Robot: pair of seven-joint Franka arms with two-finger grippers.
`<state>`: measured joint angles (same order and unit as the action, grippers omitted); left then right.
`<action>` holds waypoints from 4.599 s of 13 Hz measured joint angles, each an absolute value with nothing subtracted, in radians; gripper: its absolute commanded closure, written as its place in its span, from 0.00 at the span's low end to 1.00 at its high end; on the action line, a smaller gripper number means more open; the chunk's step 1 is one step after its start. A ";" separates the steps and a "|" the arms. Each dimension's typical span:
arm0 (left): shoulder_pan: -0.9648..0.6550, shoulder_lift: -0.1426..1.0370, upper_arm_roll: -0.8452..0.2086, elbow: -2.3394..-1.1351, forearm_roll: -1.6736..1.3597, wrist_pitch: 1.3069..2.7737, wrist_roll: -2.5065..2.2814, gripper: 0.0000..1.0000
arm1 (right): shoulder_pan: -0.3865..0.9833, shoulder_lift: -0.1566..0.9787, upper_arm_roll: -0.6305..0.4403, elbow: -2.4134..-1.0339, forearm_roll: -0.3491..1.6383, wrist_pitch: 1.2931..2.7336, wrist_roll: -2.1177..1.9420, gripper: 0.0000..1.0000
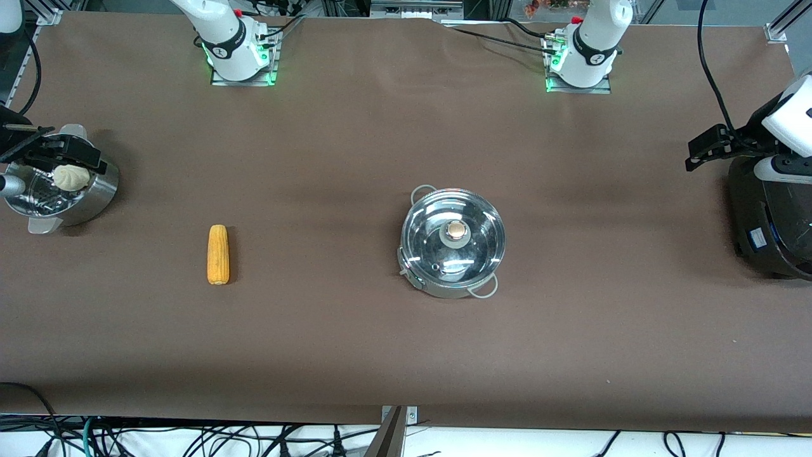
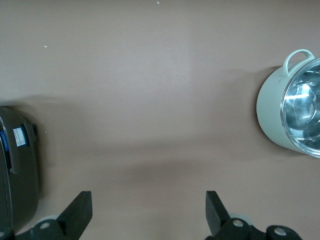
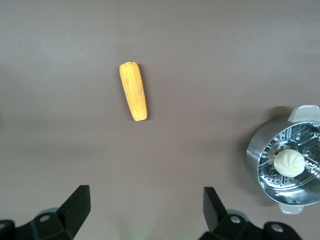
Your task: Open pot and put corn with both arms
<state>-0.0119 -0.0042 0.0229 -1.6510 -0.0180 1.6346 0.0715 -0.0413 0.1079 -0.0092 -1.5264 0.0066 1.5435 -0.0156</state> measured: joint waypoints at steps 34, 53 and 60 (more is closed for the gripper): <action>-0.335 0.313 -0.156 -1.438 -0.091 1.669 -0.166 0.00 | -0.019 0.400 0.014 -1.535 0.031 1.838 -0.017 0.00; -0.468 0.628 -0.151 -1.401 0.031 2.055 -0.248 0.00 | 0.021 0.474 0.040 -2.005 0.038 2.586 0.036 0.00; -0.470 0.628 -0.147 -1.401 0.031 2.032 -0.248 0.09 | 0.024 0.507 0.047 -2.058 0.038 2.720 -0.032 0.00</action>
